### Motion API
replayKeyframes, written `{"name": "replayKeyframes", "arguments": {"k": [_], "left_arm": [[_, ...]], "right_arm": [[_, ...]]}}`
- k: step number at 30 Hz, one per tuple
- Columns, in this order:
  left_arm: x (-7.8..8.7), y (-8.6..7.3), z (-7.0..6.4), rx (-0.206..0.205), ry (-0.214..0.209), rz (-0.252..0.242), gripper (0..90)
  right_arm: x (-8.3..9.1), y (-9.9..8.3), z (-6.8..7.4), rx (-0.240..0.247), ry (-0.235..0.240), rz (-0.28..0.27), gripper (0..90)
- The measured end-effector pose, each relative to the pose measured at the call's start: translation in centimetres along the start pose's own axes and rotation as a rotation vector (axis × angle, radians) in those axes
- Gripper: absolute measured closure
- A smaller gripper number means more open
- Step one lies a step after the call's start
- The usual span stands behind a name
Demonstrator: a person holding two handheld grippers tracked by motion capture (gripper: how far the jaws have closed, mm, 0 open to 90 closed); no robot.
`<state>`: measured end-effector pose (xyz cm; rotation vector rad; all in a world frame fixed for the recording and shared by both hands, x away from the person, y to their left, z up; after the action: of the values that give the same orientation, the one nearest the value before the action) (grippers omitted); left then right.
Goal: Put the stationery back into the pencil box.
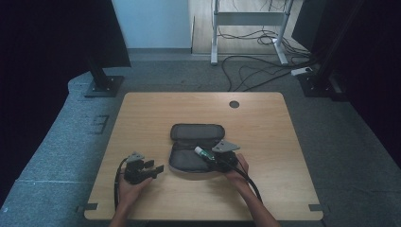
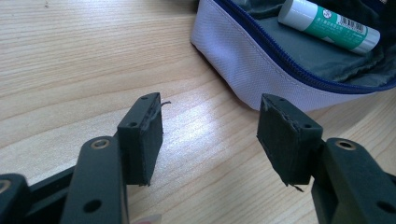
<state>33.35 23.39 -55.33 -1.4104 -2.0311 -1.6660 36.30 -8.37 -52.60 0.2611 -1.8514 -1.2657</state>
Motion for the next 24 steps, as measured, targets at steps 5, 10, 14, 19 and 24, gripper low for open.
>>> {"name": "replayKeyframes", "arguments": {"k": [5,10,14,19,24], "left_arm": [[0.0,0.0,-0.1,-0.004,-0.002,0.001,40.7],[0.1,-0.1,-0.1,-0.001,-0.002,0.0,40.7],[0.1,-0.1,0.0,0.0,0.0,-0.003,40.7],[0.1,-0.2,0.1,0.002,0.003,0.0,40.7],[0.0,-0.2,0.1,0.002,0.005,0.003,40.7]], "right_arm": [[1.3,-0.4,-0.2,-0.031,0.008,-0.023,47.0],[2.7,-0.8,-0.7,-0.065,0.003,-0.063,46.4],[3.8,-1.4,-0.9,-0.081,-0.001,-0.081,46.1],[5.4,-2.4,-1.1,-0.078,-0.011,-0.081,46.0],[7.1,-3.6,-1.4,-0.079,-0.025,-0.083,45.9]]}}
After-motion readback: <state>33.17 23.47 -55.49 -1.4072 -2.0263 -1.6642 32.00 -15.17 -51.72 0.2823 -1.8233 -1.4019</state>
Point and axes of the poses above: each handheld gripper's, and its own axes: x roughly backward along the jaws, y roughly out of its top, z roughly to its left, the point moved 2 cm from there along -x, roughly forward along the jaws, and after that the axes turned 8 degrees about x, right-handed, at the moved point
